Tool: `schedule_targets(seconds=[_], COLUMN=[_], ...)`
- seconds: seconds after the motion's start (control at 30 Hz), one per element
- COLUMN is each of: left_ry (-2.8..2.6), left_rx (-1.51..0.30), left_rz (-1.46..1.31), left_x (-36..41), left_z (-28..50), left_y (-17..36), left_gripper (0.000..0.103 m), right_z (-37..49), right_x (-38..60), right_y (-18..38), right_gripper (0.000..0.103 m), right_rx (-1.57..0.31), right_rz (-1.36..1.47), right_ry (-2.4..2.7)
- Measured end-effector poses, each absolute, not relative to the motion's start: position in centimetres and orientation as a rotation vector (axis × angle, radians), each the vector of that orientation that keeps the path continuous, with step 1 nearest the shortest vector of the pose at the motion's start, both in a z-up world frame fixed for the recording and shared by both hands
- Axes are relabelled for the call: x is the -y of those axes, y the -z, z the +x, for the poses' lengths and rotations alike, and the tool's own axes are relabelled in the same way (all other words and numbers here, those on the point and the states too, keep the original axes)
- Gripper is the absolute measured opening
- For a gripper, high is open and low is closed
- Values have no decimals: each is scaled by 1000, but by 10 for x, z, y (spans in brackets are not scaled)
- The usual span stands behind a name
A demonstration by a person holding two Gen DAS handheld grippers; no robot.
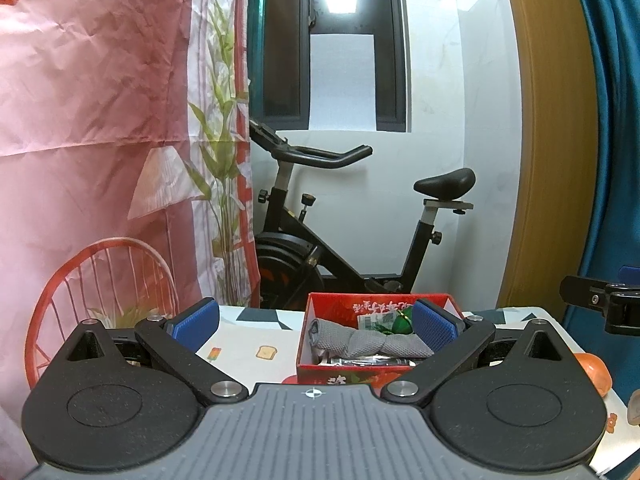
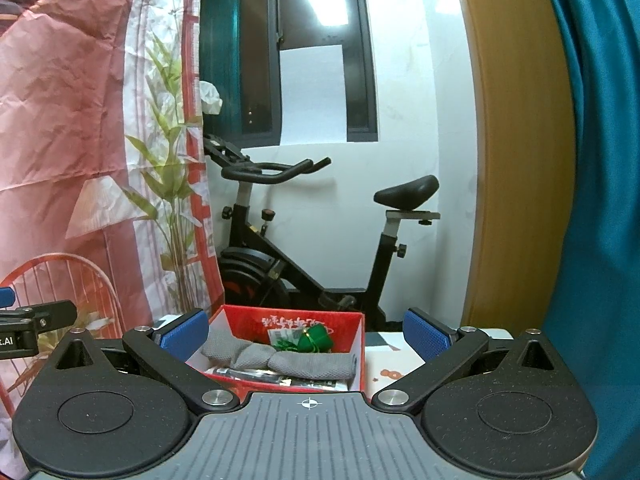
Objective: Organize soft objects
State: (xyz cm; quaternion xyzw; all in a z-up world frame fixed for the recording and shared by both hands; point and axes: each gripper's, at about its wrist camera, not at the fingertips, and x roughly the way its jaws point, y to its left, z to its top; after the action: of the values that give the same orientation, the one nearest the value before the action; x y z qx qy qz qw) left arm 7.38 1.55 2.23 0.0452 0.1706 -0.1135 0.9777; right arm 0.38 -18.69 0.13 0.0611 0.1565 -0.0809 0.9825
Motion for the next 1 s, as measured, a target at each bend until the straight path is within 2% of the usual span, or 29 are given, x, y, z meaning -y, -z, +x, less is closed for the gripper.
schedule_targets(seconds=[1.0], left_ry=[232], left_rx=[-348], left_rz=[83], left_x=[-15], left_z=[71], left_y=[-21], left_gripper=[103], right_z=[1], right_x=[190], right_y=[-4], right_gripper=[103], right_rx=[-306], right_rz=[122], right_ry=[165])
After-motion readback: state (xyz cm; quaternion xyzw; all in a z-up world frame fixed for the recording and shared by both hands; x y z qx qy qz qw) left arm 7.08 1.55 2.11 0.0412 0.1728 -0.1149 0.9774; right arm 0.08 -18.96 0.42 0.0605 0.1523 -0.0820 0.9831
